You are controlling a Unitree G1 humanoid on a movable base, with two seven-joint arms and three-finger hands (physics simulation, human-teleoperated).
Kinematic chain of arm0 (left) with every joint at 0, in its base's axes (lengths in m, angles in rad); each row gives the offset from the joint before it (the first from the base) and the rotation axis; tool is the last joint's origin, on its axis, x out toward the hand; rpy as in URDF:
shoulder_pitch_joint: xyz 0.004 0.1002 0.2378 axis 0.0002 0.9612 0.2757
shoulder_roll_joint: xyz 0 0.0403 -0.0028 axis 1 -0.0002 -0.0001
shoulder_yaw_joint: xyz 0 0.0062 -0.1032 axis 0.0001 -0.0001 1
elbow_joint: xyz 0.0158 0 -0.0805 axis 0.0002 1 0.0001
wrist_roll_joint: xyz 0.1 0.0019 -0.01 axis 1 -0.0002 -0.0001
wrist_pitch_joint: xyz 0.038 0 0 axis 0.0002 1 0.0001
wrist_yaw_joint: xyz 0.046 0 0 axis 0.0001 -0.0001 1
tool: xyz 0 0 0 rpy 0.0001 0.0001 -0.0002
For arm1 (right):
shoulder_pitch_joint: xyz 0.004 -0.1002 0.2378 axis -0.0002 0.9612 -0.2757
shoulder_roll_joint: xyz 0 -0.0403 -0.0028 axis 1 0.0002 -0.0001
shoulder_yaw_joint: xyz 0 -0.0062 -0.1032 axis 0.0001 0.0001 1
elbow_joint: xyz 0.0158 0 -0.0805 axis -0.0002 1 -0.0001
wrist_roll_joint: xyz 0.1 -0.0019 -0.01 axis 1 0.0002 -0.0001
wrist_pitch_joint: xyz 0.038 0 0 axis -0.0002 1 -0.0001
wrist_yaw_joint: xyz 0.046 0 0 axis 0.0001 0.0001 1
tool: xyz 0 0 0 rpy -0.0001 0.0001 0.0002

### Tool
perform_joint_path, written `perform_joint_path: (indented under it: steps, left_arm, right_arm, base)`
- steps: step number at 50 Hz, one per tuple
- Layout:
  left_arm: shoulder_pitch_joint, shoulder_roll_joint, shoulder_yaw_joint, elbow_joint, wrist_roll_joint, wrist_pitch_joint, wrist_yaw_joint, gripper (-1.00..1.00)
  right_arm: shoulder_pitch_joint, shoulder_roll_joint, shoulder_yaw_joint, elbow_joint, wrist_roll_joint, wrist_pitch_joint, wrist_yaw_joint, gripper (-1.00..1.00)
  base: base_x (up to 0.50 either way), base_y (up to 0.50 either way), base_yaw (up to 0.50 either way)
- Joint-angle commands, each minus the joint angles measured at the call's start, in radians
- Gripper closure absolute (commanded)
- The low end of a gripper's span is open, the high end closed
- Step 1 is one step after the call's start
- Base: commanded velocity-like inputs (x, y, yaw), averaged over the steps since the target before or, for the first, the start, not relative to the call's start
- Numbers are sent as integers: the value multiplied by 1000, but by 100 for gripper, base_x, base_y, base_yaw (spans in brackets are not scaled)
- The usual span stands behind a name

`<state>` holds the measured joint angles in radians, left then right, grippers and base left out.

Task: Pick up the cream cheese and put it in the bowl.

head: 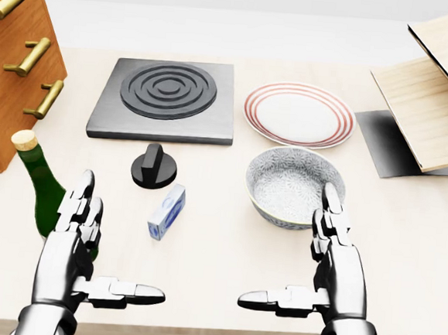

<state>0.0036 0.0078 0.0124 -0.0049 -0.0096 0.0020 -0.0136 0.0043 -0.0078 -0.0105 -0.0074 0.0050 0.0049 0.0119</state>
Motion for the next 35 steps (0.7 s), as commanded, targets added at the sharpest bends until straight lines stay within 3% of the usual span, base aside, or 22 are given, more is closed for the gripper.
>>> perform_joint_path:
  steps: [1,4,13,20,27,31,35]
  left_arm:
    - [5,10,24,-31,-17,22,-24,-100]
    - [5,9,22,-32,-13,21,-23,-100]
    - [1,5,15,1,-10,-4,-25,-100]
    - [0,7,17,3,-13,-3,-30,-100]
    - [6,6,14,-4,-13,-3,-31,-100]
    - [8,5,13,-6,-15,-4,-35,-100]
    - [6,6,16,-2,-17,-6,-37,-100]
  right_arm:
    - [16,-9,-15,-47,0,37,21,-100]
    - [9,-8,-14,-49,-5,47,20,-100]
    - [8,-8,-16,-35,4,37,35,-100]
    - [2,-8,-21,-10,11,20,35,-100]
    - [-4,-8,-22,-7,10,23,30,-100]
    - [-7,-10,-20,4,-9,12,17,-100]
    - [-8,-9,-19,-1,-18,19,5,-100]
  base:
    - [0,0,0]
    - [0,0,0]
    - [0,0,0]
    - [0,-48,0]
    - [0,-50,0]
    - [0,0,0]
    - [0,0,0]
